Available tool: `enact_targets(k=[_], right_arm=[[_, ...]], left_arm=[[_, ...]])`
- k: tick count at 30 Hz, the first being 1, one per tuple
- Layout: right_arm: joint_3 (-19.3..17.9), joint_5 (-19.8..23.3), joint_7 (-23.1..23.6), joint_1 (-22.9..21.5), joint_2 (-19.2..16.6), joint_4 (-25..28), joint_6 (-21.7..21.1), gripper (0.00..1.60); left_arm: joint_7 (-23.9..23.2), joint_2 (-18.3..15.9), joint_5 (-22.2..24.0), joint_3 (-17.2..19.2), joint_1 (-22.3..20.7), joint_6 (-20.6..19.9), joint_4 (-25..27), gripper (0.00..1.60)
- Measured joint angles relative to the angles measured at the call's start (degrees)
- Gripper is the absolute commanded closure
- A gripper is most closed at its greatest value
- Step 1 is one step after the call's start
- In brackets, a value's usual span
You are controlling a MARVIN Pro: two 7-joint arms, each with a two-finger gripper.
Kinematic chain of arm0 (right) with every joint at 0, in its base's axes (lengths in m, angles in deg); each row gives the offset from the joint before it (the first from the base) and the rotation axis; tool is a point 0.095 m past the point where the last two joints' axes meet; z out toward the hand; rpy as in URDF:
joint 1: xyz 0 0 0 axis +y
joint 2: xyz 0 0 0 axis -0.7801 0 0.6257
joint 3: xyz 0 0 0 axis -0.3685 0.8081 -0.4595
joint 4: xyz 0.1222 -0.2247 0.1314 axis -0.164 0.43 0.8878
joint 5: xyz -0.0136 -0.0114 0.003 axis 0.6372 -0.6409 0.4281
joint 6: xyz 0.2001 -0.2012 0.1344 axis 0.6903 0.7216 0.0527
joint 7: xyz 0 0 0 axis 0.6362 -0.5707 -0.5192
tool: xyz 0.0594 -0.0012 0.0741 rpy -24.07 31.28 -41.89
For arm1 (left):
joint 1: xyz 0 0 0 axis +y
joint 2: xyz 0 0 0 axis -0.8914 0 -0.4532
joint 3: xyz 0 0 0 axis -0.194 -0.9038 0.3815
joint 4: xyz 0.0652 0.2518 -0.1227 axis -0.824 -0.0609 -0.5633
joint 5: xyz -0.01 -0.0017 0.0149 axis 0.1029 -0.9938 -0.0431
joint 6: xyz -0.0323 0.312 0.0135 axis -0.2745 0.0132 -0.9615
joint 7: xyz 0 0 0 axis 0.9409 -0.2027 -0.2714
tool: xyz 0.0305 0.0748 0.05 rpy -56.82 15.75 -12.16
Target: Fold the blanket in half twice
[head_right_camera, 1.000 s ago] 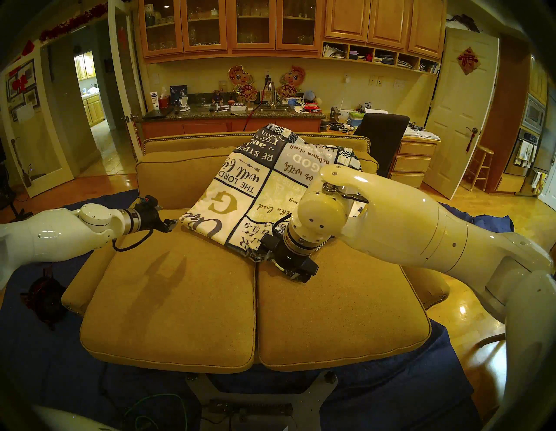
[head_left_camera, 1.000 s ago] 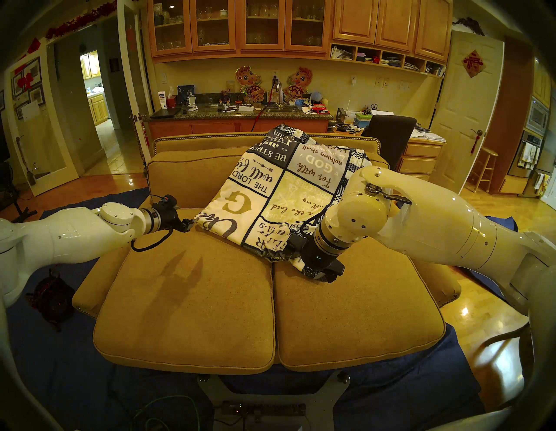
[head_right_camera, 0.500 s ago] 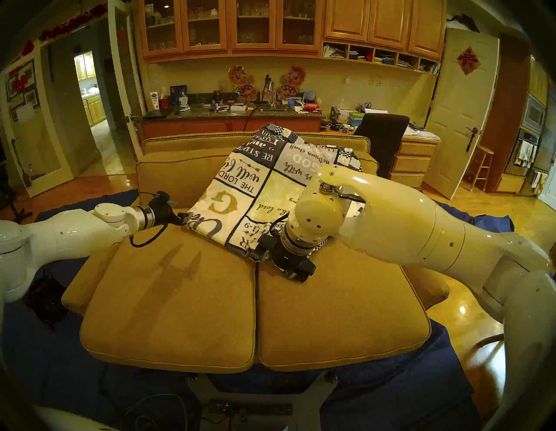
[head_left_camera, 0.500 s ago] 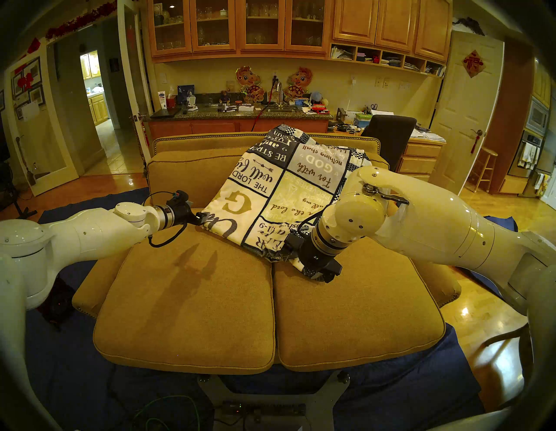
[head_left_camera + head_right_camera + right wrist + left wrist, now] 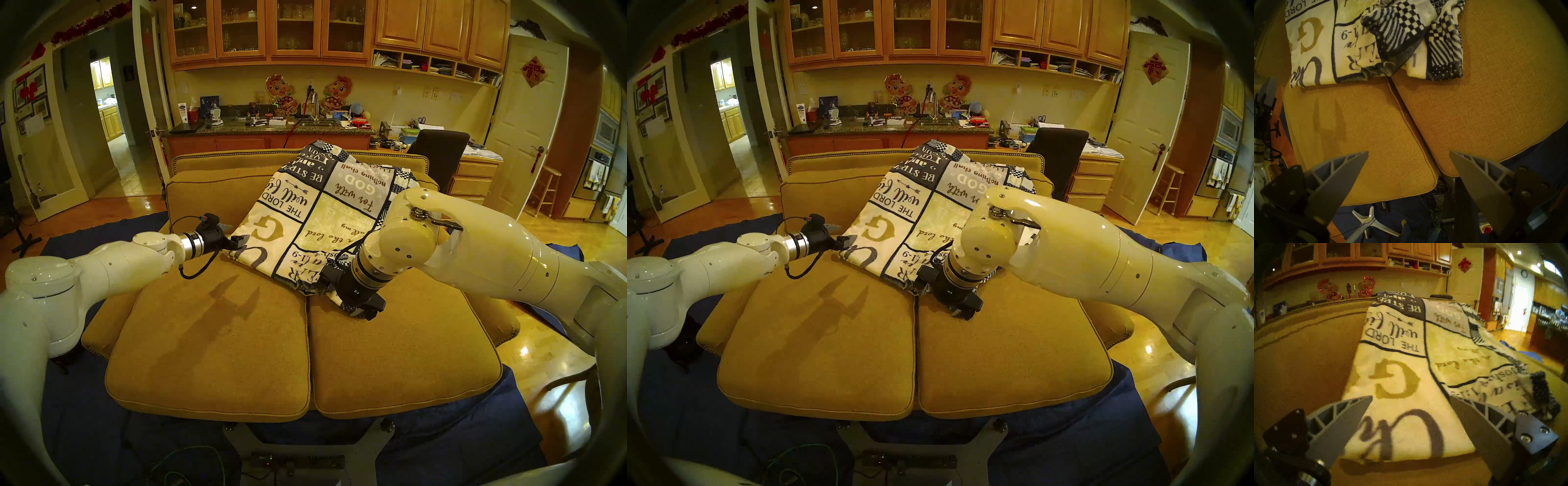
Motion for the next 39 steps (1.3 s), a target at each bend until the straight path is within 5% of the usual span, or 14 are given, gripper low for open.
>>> enact_targets(k=[12, 24, 39], right_arm=[[0.1, 0.7, 0.3, 0.0, -0.3, 0.9, -0.6, 0.00], [0.0, 1.1, 0.7, 0.0, -1.5, 0.7, -1.4, 0.00], [0.1, 1.0, 1.2, -0.1, -1.6, 0.6, -1.7, 0.00]], left_arm=[[-4.0, 5.3, 1.8, 0.3, 3.9, -3.8, -6.7, 0.00], [-11.2, 7.3, 8.4, 6.1, 5.9, -5.0, -14.9, 0.00], [-12.8, 14.1, 11.8, 9.5, 9.2, -7.1, -25.5, 0.00]])
